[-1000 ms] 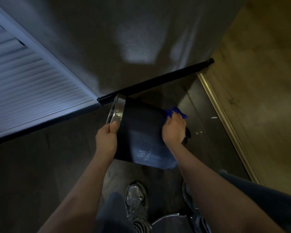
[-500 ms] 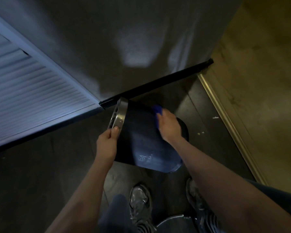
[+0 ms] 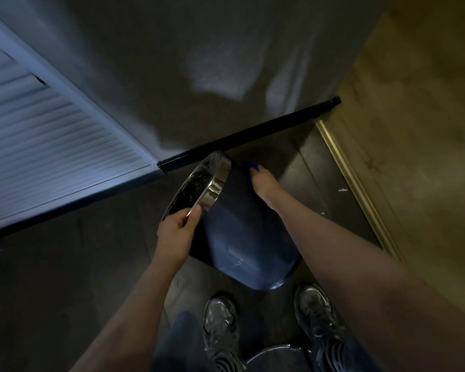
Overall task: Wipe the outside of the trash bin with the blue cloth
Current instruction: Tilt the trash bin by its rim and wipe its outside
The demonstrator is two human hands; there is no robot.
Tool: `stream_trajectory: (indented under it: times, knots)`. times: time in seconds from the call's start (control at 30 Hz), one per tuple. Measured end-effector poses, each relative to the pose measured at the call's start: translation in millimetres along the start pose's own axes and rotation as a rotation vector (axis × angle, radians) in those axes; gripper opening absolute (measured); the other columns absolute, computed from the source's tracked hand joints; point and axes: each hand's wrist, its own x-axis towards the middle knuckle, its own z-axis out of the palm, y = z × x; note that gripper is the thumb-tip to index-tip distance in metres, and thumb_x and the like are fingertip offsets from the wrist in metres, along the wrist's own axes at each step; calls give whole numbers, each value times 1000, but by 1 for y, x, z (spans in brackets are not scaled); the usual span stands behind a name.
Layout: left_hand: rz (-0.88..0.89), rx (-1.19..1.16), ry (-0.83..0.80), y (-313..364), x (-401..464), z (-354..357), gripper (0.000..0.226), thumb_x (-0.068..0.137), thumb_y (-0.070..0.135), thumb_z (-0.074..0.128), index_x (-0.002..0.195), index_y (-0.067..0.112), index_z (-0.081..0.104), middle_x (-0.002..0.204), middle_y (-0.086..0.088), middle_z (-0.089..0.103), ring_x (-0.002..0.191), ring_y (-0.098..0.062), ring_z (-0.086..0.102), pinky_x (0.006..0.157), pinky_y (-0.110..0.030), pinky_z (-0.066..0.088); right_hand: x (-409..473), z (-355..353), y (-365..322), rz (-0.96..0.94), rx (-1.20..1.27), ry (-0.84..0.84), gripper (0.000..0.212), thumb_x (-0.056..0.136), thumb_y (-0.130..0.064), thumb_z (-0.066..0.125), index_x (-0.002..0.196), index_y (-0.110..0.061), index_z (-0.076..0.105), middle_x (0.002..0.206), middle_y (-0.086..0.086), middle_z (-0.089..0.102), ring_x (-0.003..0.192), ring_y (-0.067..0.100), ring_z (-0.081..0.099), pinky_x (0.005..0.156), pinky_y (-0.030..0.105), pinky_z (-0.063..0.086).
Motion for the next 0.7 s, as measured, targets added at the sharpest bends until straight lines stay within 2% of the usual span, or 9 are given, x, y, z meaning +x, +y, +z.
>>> stream_trajectory:
  times: [0.07,0.17,0.23,0.33,0.43,0.5,0.57,0.63,0.7]
  knots:
    - [39,26,-32,3,-1,2,33,92,28,48,69,13,66,62,-8,61,64,-13,52,68,-33,42,10,2,-26,-22,137,-30,42,100,-23,28,137,-5,36,143,17,40,129,32,39,104,30,30]
    - [94,65,-65,6,-1,6,39,90,31,51,68,0,61,59,-15,52,61,-12,46,64,-33,39,24,-4,-56,-34,348,-43,40,99,-18,34,135,0,36,138,18,44,123,29,44,85,22,36]
    - [107,86,-82,6,0,8,35,89,31,53,61,11,60,57,-5,51,60,-11,45,64,-33,40,32,-10,-69,-15,393,-100,42,99,-19,36,136,-1,36,136,20,46,116,27,49,79,24,39]
    - [112,115,-92,6,2,11,36,89,31,53,53,26,53,53,2,49,57,-10,45,63,-31,39,34,-14,-71,1,302,-102,41,98,-23,37,134,-3,41,131,20,52,117,31,51,89,31,38]
    - [107,137,-75,10,3,14,40,89,33,53,50,28,49,51,2,44,53,-7,42,59,-26,37,24,-11,-62,-36,244,-36,42,98,-28,36,136,-9,40,133,15,51,120,29,49,106,40,35]
    - [98,147,-44,14,5,16,40,89,35,52,50,30,50,49,5,42,47,-3,41,52,-15,33,9,-5,-57,-111,278,22,42,97,-29,36,135,-11,41,133,13,52,121,28,48,106,38,33]
    - [67,156,-14,17,7,17,33,90,36,49,59,27,57,51,7,48,50,-2,44,54,-13,35,-13,6,-52,-207,253,130,36,97,-30,35,126,-13,48,124,11,58,113,26,52,91,23,33]
    - [26,173,0,17,9,17,35,91,39,46,66,18,60,56,6,52,59,-9,49,68,-27,39,-39,20,-46,-341,157,296,29,97,-26,36,117,-14,53,114,10,61,103,24,56,73,15,26]
    - [7,171,0,15,9,14,42,92,39,43,65,11,56,58,1,51,62,-18,48,70,-34,37,-61,34,-40,-447,46,413,29,96,-22,37,120,-14,51,118,7,60,106,20,56,77,15,30]
